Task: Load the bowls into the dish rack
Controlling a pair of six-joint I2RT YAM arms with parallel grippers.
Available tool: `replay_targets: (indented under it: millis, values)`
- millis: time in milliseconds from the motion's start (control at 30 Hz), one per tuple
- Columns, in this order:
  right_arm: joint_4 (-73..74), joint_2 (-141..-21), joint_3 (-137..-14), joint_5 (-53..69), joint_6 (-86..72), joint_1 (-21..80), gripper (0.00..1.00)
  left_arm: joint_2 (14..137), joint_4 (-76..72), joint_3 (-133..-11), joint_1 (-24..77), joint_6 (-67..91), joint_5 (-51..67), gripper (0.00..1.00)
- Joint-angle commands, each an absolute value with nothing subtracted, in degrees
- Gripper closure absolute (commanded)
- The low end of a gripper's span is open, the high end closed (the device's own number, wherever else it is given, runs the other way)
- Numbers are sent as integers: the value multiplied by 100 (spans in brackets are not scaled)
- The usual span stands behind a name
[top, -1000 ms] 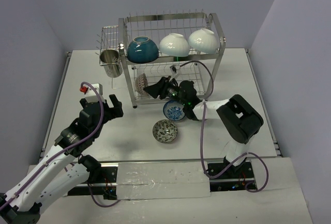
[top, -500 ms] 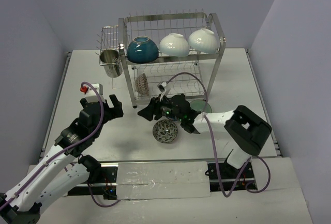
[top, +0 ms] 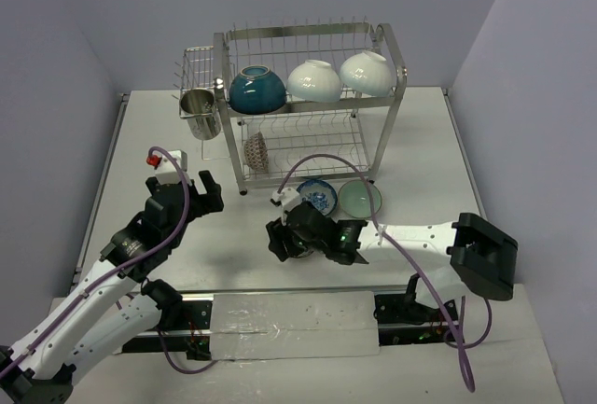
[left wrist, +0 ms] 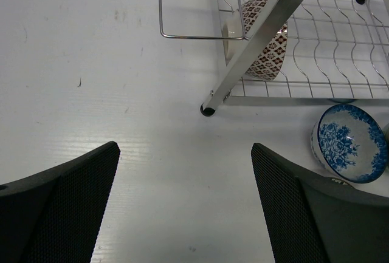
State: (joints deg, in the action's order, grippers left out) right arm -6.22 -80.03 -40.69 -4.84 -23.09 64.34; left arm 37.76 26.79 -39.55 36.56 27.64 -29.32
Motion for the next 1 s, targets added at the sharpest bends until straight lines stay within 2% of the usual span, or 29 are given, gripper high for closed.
replay_targets:
  millis: [0, 333, 600, 733, 833, 900, 967]
  values:
    - [886, -7875, -4517, -1387, -2197, 6723, 37, 3771, 2452, -3955, 3630, 2663, -2892, 4]
    - [1529, -8463, -5062, -1538, -2241, 7058, 39, 3762, 2487, -3973, 3621, 2707, -2962, 2]
    - [1406, -8991, -5291, -1476, -2136, 7075, 48, 3727, 2575, -3999, 3621, 2795, -3111, 1]
    - [1468, -9009, -5361, -1538, -2074, 7093, 60, 3665, 2602, -4008, 3621, 2830, -3190, 1]
    - [1564, -8948, -5414, -1661, -2030, 7084, 78, 3647, 2593, -3999, 3621, 2821, -3190, 1]
    - [1617, -8930, -5467, -1731, -1978, 7084, 83, 3656, 2584, -3999, 3621, 2821, -3182, 1]
    - [1635, -8921, -5476, -1731, -1960, 7084, 96, 3683, 2593, -4008, 3621, 2813, -3164, 1]
